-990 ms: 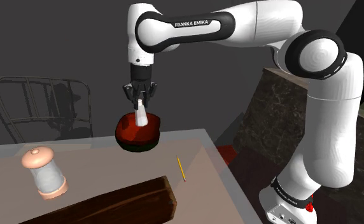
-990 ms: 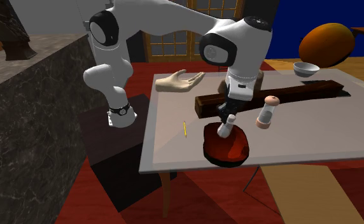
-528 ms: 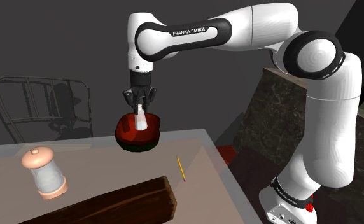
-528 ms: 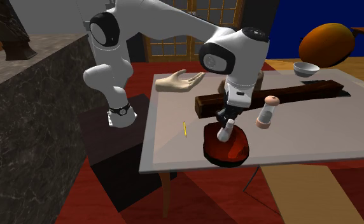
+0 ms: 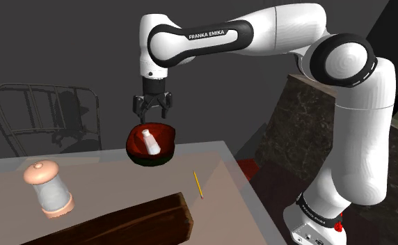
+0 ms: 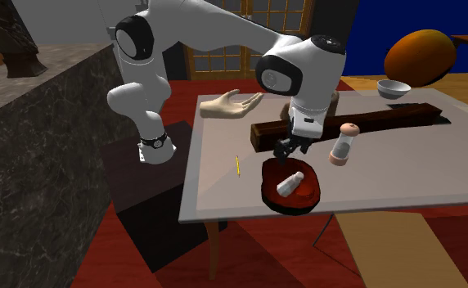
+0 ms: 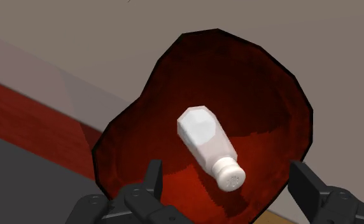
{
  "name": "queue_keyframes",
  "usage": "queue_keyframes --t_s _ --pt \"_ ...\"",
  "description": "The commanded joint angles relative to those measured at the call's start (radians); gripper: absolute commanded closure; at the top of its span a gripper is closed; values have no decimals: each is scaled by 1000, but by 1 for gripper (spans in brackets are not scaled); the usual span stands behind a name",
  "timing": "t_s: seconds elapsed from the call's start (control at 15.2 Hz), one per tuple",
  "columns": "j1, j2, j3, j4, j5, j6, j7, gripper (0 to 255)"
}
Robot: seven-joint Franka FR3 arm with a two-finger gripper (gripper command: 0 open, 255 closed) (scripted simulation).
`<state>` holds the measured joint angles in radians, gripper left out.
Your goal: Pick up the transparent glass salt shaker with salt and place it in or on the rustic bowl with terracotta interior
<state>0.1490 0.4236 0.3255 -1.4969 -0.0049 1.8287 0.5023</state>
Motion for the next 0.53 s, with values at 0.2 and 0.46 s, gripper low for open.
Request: queue_keyframes --t_s 0.2,0.46 --pt "0 -1 0 65 0 -67 0 0" --pt "1 3 0 132 -1 -129 0 0"
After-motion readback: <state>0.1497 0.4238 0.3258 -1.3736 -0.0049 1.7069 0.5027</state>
